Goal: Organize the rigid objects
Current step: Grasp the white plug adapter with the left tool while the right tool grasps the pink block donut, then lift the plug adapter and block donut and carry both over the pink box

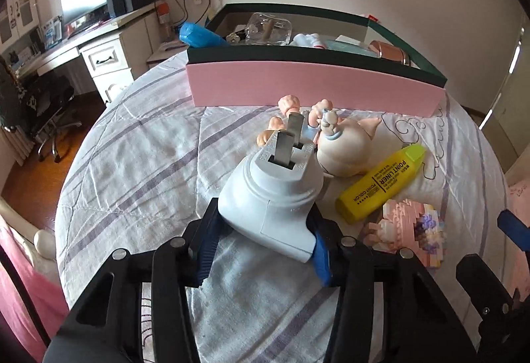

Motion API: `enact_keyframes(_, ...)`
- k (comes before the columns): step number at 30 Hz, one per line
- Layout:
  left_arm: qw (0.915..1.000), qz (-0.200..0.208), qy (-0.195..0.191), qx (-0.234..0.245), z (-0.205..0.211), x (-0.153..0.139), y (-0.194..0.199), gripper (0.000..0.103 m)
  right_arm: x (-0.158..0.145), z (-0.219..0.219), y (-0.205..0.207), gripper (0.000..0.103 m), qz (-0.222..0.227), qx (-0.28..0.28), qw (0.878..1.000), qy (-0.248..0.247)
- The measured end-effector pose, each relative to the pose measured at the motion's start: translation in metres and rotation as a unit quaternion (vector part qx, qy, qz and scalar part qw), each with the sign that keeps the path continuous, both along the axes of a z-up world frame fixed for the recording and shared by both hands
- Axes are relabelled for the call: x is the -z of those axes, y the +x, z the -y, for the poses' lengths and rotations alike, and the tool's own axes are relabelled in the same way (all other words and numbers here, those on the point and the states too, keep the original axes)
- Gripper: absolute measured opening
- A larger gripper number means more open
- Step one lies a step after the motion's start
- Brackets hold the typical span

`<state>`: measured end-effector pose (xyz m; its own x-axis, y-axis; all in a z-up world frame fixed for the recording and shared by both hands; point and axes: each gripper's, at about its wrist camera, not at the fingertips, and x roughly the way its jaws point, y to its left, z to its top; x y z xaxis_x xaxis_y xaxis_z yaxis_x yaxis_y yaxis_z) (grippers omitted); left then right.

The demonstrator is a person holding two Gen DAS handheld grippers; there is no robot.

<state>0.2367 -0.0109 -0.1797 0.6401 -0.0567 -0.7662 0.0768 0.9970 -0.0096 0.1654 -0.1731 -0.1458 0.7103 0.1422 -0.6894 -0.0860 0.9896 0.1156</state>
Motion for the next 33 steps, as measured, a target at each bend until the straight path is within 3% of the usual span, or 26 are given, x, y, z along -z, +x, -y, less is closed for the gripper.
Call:
enact_keyframes(10,0.9998,0.011,0.011,-0.014,-0.039,0.000,-0.041,0.049,0.009,-0.054,0.029,0.101,-0.041,-0.039,0.997,-0.044)
enact_keyframes(12,0.9998,0.013,0.006,-0.012,-0.042,0.002,-0.046,0.049,0.014,-0.060,0.038,0.078,-0.050,-0.035,0.997,-0.050)
enact_keyframes(15,0.9997,0.016,0.012,-0.013,-0.040,0.004,-0.045,0.052,0.019,-0.060,0.041,0.062,-0.058,-0.038,0.997,-0.041)
enact_keyframes(18,0.9995,0.022,0.021,-0.010,-0.036,0.005,-0.043,0.052,0.016,-0.057,0.036,0.062,-0.048,-0.044,0.997,-0.030)
enact_keyframes(25,0.9985,0.054,-0.003,-0.002,-0.029,-0.010,-0.053,0.049,-0.006,-0.041,0.009,0.062,0.013,-0.026,1.000,0.002)
enact_keyframes(33,0.9898,0.142,-0.011,0.003,-0.014,-0.076,-0.085,0.049,-0.076,-0.029,-0.039,0.062,0.121,-0.005,0.993,0.001)
